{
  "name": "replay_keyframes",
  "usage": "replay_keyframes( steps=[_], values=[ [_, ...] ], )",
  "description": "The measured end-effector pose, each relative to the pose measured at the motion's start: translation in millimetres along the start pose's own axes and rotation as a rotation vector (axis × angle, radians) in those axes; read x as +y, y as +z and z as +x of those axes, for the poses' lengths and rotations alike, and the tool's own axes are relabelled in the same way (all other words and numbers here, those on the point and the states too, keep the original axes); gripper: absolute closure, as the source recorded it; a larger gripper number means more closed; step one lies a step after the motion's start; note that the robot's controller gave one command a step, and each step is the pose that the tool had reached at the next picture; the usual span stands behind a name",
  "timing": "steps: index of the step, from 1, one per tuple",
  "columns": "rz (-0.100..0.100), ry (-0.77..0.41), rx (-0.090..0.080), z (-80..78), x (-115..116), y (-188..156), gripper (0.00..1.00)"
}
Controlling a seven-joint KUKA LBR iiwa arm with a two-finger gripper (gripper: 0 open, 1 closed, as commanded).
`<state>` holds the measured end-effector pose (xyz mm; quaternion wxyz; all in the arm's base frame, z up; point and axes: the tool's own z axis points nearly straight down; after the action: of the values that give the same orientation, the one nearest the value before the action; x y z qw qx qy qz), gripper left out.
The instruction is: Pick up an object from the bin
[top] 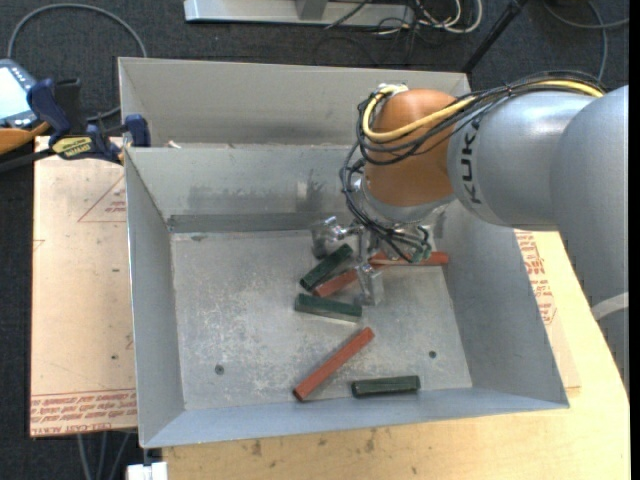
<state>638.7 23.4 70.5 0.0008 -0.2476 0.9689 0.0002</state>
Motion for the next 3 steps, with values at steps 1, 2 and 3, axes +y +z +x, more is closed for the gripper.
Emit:
replay_keyframes(
  steps=[1, 2, 3],
  values=[
    [0.001, 0.002, -0.003, -1.4, -1, -2, 0.00],
    [-0.001, 0.003, -0.003, -1.2, 0, -1, 1.00],
    [-0.001, 0.005, -0.004, -2.2, 0, -11, 1.00]
  ],
)
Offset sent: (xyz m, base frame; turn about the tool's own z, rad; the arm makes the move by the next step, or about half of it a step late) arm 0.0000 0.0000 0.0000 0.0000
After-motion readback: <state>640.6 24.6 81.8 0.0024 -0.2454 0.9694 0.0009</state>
